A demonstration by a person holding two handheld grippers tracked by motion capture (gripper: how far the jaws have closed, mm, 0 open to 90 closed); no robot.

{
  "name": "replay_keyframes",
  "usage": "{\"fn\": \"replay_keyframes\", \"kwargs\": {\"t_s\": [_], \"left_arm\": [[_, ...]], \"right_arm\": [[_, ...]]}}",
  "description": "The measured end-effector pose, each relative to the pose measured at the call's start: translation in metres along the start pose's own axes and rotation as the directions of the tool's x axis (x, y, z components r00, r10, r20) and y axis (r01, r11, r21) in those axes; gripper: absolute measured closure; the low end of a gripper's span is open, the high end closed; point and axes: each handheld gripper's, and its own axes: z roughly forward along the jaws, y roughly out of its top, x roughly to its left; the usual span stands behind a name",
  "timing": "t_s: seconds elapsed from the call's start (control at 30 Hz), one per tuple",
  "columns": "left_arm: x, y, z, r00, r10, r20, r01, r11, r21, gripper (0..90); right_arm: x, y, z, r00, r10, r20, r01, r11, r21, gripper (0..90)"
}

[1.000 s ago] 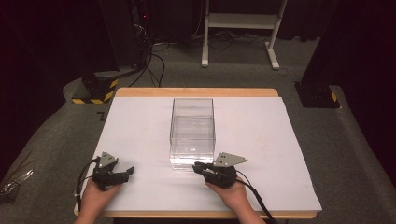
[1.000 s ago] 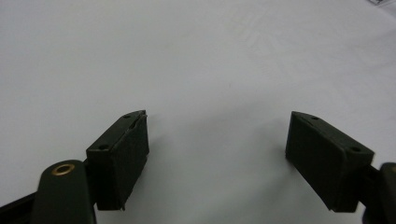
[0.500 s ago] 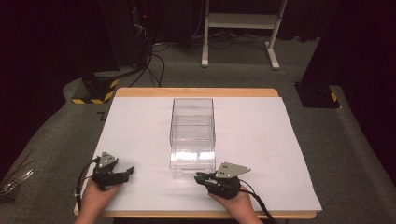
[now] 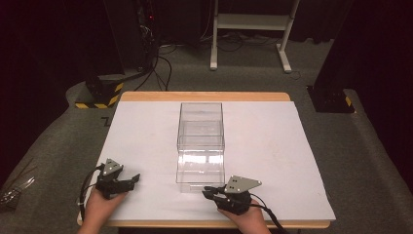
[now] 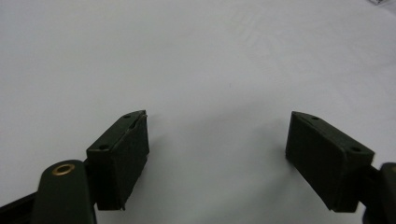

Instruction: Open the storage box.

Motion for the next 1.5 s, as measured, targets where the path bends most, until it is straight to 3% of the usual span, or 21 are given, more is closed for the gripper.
{"fn": "replay_keyframes", "kwargs": {"t_s": [0.9,1.03,1.17,1.5], "left_arm": [[0.0,0.0,0.0,1.0,-0.001,0.001,0.001,1.0,-0.001,21.5],[0.0,0.0,0.0,1.0,-0.001,0.001,0.001,1.0,-0.001,21.5],[0.0,0.0,0.0,1.0,-0.001,0.001,0.001,1.0,-0.001,21.5],[0.0,0.0,0.0,1.0,0.001,0.002,-0.001,1.0,0.001,21.5]], "right_arm": [[0.016,-0.008,-0.007,0.9993,-0.026,-0.026,0.025,1.0,-0.013,79.9],[0.016,-0.009,-0.008,0.9993,-0.03,-0.021,0.03,0.999,-0.016,75.4],[0.015,-0.009,-0.013,0.9997,-0.025,-0.003,0.025,1.0,-0.011,73.7],[0.013,-0.002,-0.037,0.9992,-0.034,0.019,0.035,0.997,-0.062,76.1]]}}
